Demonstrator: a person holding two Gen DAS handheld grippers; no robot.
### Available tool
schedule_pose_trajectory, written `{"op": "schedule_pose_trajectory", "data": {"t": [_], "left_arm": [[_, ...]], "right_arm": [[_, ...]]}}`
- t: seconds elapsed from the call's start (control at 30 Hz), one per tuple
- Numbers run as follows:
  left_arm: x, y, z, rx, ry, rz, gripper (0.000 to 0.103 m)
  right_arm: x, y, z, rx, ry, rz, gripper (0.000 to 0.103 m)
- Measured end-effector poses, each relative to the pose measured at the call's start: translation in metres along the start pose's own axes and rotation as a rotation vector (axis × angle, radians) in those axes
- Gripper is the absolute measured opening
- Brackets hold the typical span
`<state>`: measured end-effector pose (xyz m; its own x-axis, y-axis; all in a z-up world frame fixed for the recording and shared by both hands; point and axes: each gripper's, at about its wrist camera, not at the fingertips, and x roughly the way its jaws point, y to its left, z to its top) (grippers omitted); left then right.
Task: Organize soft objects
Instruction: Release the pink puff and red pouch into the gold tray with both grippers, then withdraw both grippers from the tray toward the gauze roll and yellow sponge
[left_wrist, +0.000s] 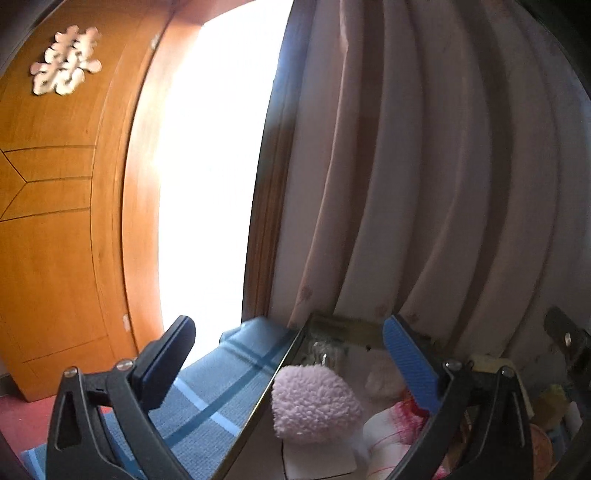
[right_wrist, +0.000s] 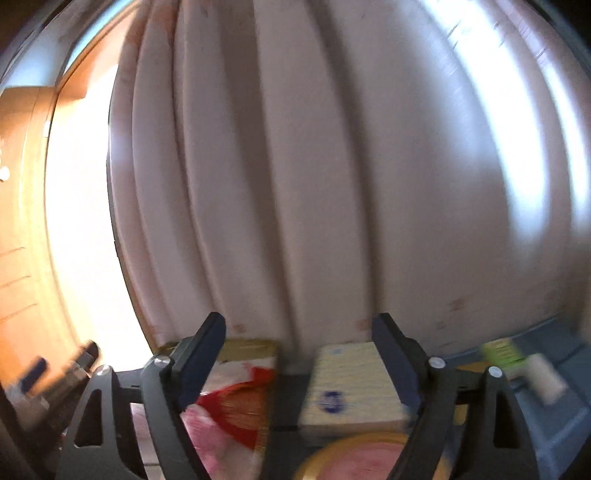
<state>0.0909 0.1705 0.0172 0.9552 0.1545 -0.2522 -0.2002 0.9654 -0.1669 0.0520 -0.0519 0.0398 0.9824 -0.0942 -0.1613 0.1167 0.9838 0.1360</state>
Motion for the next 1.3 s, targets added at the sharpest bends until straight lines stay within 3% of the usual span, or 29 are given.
{"op": "schedule_pose_trajectory", "data": {"t": [0.03,0.23,0.77,1.3], "left_arm": [[-0.008,-0.001,-0.002,0.003,-0.038,-0.005,0.103],[-0.032,-0.029,-0.02,0.129,-0.125,0.024,0.103],[-0.035,-0.04,-0.032,0.149,-0.016,0.014,0.103],[-0.058,-0.073,-0.048,0.179,0.035,-0.095,0.103]], "right_arm": [[-0.006,-0.003,-0.003,-0.004,-0.02,-0.015,0.098],[-0.011,-0.012,-0.009,-0.023,-0.035,-0.033,0.098],[-0.029,-0.029,-0.03,-0.108,-0.004,-0.041,0.098],[-0.05,-0.063,-0.028,-0.101,-0.017,-0.079,0.098]]}}
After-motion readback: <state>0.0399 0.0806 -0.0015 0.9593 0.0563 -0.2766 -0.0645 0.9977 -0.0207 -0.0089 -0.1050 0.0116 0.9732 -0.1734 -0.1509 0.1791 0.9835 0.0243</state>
